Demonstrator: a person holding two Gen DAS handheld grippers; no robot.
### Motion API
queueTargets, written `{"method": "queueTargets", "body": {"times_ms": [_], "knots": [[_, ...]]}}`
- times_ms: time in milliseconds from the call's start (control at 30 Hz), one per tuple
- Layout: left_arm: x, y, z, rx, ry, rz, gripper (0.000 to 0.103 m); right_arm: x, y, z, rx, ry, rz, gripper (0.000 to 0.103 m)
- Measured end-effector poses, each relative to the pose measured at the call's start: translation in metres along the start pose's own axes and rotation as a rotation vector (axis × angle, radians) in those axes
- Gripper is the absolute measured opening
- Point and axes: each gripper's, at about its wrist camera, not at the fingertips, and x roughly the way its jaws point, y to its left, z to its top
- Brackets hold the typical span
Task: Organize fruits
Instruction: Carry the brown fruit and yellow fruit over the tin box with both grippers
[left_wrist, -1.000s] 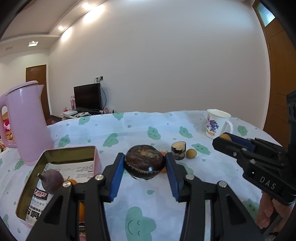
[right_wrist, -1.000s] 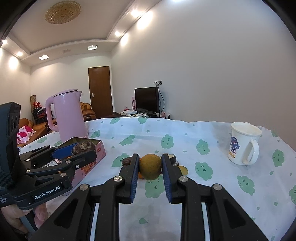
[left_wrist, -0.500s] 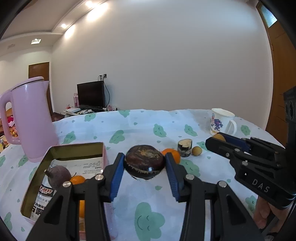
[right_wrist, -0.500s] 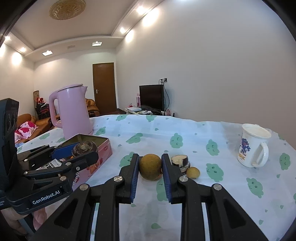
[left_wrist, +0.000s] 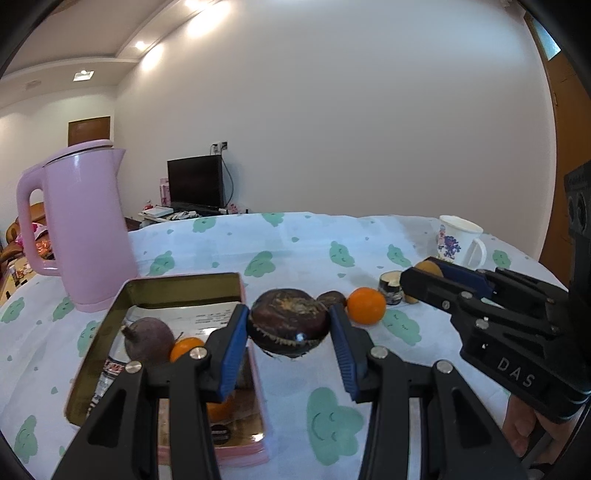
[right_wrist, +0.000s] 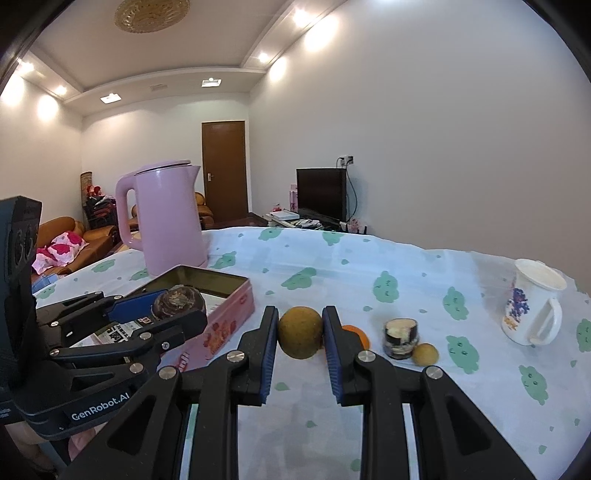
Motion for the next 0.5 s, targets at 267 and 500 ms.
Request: {"method": "queueTargets", "body": {"times_ms": [267, 500], "knots": [[-0.005, 0.020, -0.002, -0.026, 0.000, 0.030, 0.046, 0.006, 0.017, 0.003, -0.018, 0.001, 0.032, 0.026], [-0.011, 0.039, -0.002, -0.049, -0.004, 0.064, 0.046, 0.010, 0.032, 0.008, -0.037, -0.003, 0.064, 0.026]]}}
